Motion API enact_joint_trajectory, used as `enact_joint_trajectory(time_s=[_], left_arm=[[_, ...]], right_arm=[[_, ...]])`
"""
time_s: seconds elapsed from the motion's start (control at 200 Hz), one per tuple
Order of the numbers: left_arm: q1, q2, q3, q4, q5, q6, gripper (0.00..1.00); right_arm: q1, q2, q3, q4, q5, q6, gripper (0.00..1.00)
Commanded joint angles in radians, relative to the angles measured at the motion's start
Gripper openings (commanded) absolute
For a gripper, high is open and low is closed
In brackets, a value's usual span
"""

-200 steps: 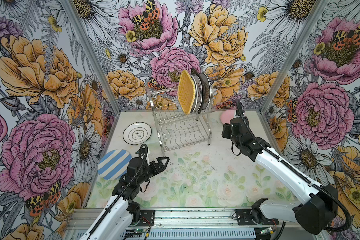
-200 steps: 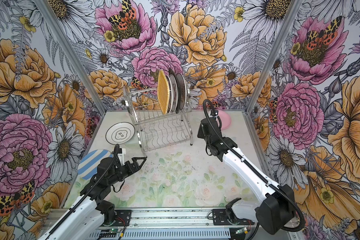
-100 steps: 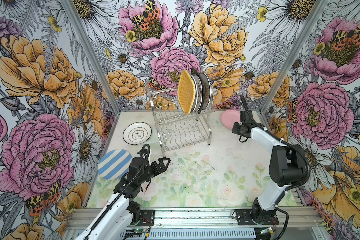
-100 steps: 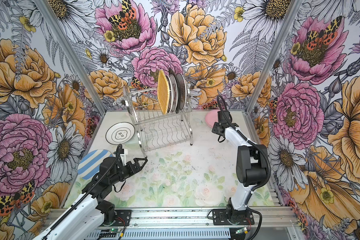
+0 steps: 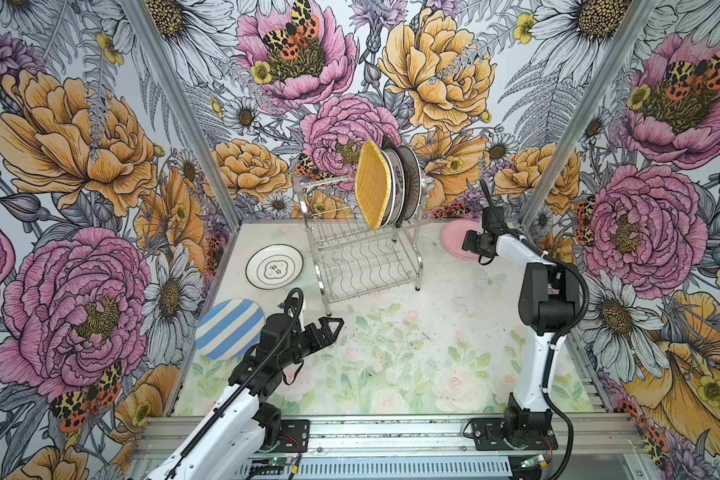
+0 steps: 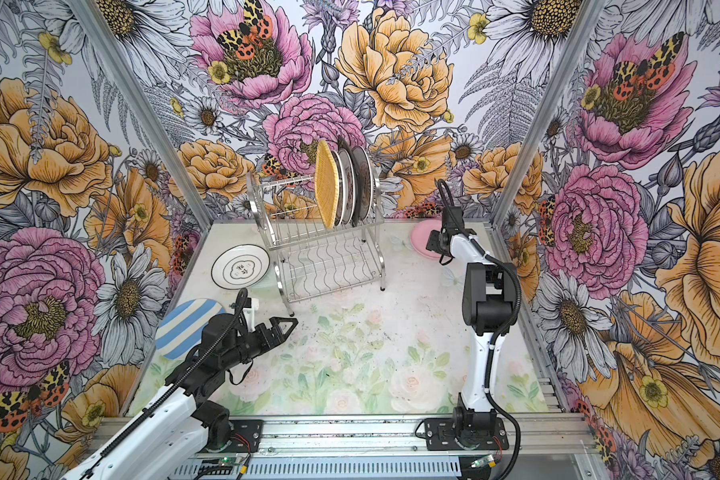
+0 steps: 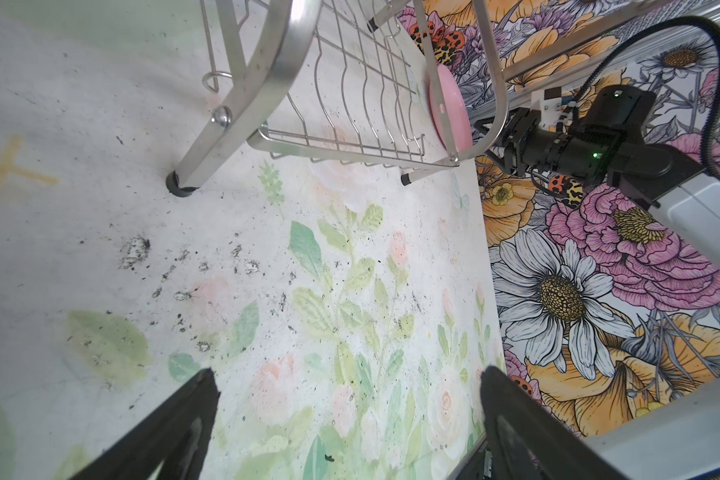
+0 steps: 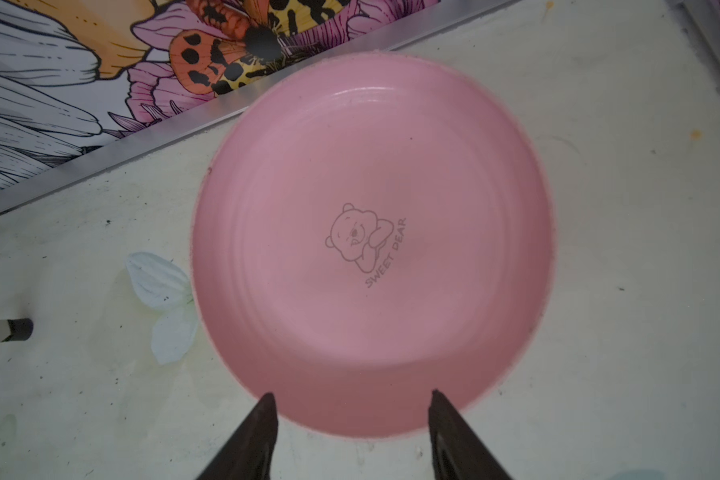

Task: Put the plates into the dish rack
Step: 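Move the right gripper over the pink plate, then lower the right gripper onto the pink plate's rim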

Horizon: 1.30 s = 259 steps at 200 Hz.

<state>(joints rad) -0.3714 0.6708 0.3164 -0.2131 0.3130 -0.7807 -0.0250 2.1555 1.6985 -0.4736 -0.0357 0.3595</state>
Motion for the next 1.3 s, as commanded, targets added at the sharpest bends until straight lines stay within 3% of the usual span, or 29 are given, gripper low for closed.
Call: enact_joint_trajectory(time_s=[0.0,0.345,0.625,1.291], left_arm=[[-0.009,0.002,0.036,0.014,-0.018,0.021,0.99],[-0.011,0.033,0.046,0.028,-0.015,0.026,0.99],[-0.011,0.041,0.049,0.029,-0.017,0.028,0.99],[-0.011,0.045,0.052,0.023,-0.014,0.034,0.99]], right_arm=[[0.005,0.026,0.039,-0.026,-0.031,-0.016,0.61],[0.005,0.071,0.063,-0.035,-0.027,-0.025,0.60],[0.005,0.115,0.137,-0.095,0.000,-0.025,0.49],[0.004,0.180,0.225,-0.210,-0.007,-0.036,0.43]])
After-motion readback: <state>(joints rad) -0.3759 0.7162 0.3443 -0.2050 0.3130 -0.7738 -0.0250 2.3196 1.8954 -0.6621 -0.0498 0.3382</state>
